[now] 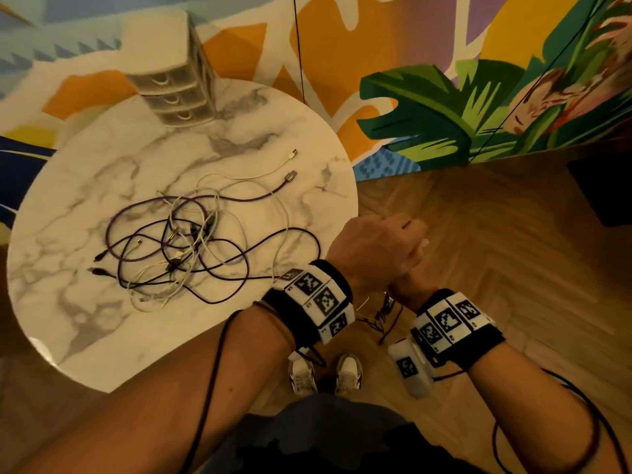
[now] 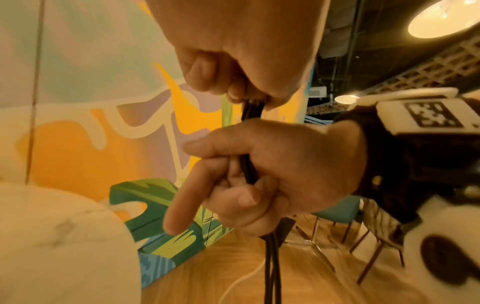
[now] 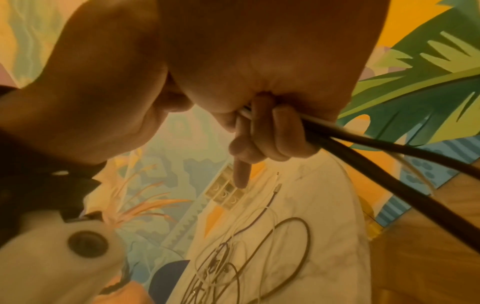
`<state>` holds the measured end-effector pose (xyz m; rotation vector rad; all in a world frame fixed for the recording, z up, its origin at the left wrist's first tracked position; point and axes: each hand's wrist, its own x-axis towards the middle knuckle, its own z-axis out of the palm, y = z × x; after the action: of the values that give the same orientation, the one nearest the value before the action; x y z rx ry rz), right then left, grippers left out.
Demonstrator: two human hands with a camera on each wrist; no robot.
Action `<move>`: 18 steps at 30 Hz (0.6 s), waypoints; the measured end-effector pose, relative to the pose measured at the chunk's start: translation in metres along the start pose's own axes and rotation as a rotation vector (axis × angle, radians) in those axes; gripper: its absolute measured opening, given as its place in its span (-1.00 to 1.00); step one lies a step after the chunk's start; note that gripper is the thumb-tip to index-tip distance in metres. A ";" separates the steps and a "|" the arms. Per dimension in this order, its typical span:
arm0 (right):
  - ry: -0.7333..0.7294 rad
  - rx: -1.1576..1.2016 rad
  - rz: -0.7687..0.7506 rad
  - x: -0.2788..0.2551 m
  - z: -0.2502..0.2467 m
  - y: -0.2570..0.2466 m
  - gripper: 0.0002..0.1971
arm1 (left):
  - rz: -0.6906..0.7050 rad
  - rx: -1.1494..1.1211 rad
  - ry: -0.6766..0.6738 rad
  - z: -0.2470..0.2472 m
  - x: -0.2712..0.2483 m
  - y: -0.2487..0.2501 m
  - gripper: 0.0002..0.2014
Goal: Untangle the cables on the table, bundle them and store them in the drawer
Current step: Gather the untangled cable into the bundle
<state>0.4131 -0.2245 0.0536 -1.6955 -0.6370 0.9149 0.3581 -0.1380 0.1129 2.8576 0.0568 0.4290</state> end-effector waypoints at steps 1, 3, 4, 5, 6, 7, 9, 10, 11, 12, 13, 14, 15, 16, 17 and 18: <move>0.031 0.074 -0.017 0.003 0.005 -0.001 -0.71 | -0.075 -0.067 -0.026 -0.003 -0.003 -0.004 -0.73; 0.014 0.055 -0.002 0.008 0.009 0.001 -0.68 | -0.250 -0.187 -0.082 -0.007 -0.011 -0.019 -0.65; 0.015 0.022 0.063 0.008 0.009 0.001 -0.62 | -0.321 -0.191 -0.101 -0.007 -0.019 -0.032 -0.65; 0.016 -0.001 0.130 0.011 0.007 0.002 -0.55 | -0.378 -0.155 -0.134 -0.004 -0.029 -0.048 -0.67; 0.018 -0.001 0.180 0.012 0.006 0.005 -0.51 | -0.416 -0.103 -0.198 0.001 -0.043 -0.068 -0.73; 0.012 0.003 0.213 0.013 0.005 0.007 -0.51 | -0.428 -0.058 -0.291 0.007 -0.060 -0.089 -0.80; -0.020 -0.018 0.245 0.011 0.007 0.012 -0.54 | -0.393 -0.005 -0.523 0.017 -0.096 -0.126 -0.73; -0.033 -0.022 0.245 0.011 0.008 0.014 -0.56 | -0.352 0.020 -0.625 0.020 -0.113 -0.140 -0.65; -0.038 -0.016 0.250 0.010 0.009 0.016 -0.57 | -0.295 0.064 -0.716 0.022 -0.128 -0.148 -0.57; -0.038 -0.006 0.253 0.010 0.011 0.016 -0.57 | -0.232 0.130 -0.802 0.024 -0.140 -0.152 -0.51; -0.045 -0.006 0.255 0.009 0.012 0.017 -0.57 | -0.177 0.192 -0.880 0.028 -0.150 -0.153 -0.47; -0.050 -0.011 0.256 0.008 0.015 0.018 -0.57 | -0.120 0.227 -0.928 0.033 -0.160 -0.151 -0.47; -0.051 -0.018 0.257 0.007 0.017 0.018 -0.56 | -0.058 0.249 -0.942 0.038 -0.167 -0.146 -0.49; -0.048 -0.028 0.258 0.006 0.018 0.020 -0.54 | 0.000 0.249 -0.913 0.045 -0.172 -0.140 -0.53; -0.049 -0.046 0.257 0.005 0.019 0.021 -0.52 | 0.040 0.252 -0.882 0.049 -0.177 -0.134 -0.57; -0.053 -0.068 0.255 0.005 0.020 0.023 -0.50 | 0.083 0.269 -0.853 0.054 -0.180 -0.131 -0.61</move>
<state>0.3983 -0.2165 0.0279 -1.8475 -0.4985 1.1311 0.2018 -0.0379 -0.0210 3.0443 -0.1716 -0.8529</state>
